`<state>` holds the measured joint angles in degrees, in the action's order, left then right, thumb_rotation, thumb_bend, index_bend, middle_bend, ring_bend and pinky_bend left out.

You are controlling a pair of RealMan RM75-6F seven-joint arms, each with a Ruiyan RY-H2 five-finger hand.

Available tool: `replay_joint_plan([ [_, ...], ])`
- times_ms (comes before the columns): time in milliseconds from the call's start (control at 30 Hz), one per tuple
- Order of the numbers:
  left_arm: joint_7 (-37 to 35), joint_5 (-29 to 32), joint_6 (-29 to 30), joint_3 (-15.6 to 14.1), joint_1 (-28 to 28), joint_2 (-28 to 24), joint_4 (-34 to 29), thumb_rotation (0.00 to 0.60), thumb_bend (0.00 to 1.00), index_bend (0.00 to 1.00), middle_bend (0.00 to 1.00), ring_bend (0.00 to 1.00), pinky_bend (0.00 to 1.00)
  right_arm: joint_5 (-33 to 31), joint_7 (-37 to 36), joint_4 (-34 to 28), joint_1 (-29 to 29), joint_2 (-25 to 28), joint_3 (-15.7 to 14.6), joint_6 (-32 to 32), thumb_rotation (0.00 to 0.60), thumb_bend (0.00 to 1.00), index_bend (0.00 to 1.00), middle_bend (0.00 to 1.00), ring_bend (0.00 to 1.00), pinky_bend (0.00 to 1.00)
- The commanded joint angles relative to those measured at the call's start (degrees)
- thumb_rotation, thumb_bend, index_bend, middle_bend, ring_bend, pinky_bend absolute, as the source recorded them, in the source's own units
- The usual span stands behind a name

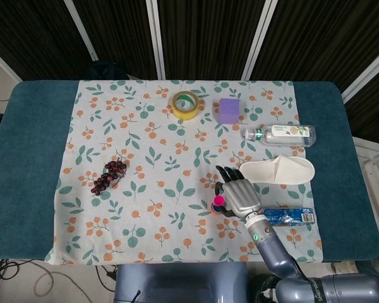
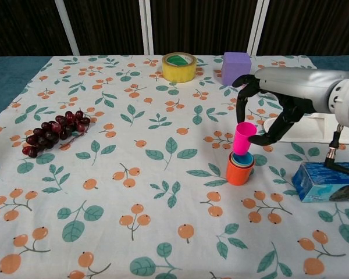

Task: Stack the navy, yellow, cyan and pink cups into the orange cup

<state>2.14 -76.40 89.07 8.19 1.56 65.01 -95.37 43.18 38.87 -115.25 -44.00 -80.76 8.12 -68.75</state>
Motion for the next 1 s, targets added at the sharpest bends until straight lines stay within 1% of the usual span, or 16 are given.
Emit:
replay_joint_plan([
  [33,0.0,0.0,0.0,0.0,0.0,0.0,0.0,0.600,0.77,0.15,0.01,0.00,0.00,0.2,-0.4,-0.1,0.2,0.2,-0.3,0.1,0.600,0.40,0.52,0.00,0.03,0.12],
  [600,-0.2,0.1,-0.1,0.1,0.0,-0.1,0.1,0.600,0.77,0.15,0.01,0.00,0.00,-0.3,-0.5,1.8,0.1,-1.8,-1.7,0.8,0.600,0.40,0.52,0.00,0.03,0.12],
  [633,-0.2,0.1,-0.1,0.1,0.0,-0.1,0.1,0.600,0.77,0.15,0.01,0.00,0.00,-0.3,-0.5,1.9,0.1,-1.9,-1.8,0.9,0.600,0.40,0.51,0.00,0.03,0.12],
  [700,-0.2,0.1,-0.1,0.1,0.0,-0.1,0.1,0.600,0.77,0.15,0.01,0.00,0.00,-0.4,-0.5,2.1,0.1,-2.0,-2.0,1.1,0.600,0.40,0.43,0.00,0.03,0.12],
  [767,-0.2,0.1,0.0,0.1,0.0,-0.1,0.0,0.600,0.77,0.15,0.01,0.00,0.00,-0.5,-0.5,2.3,0.1,-2.2,-2.1,1.2,0.600,0.40,0.28,0.00,0.03,0.12],
  [833,-0.2,0.1,0.0,0.1,0.0,-0.1,0.0,0.600,0.77,0.15,0.01,0.00,0.00,-0.7,-0.3,2.4,0.0,-2.1,-2.2,1.4,0.600,0.40,0.17,0.00,0.03,0.12],
  [933,-0.2,0.1,0.0,0.1,0.0,-0.1,0.0,0.600,0.77,0.15,0.01,0.00,0.00,-0.9,-0.2,2.2,0.0,-2.0,-2.0,1.1,0.600,0.40,0.07,0.00,0.03,0.13],
  [1000,-0.2,0.1,-0.1,0.1,0.0,-0.2,0.0,0.600,0.77,0.15,0.01,0.00,0.00,-0.9,-0.3,1.9,0.0,-1.9,-1.9,0.7,0.600,0.40,0.05,0.00,0.03,0.13],
])
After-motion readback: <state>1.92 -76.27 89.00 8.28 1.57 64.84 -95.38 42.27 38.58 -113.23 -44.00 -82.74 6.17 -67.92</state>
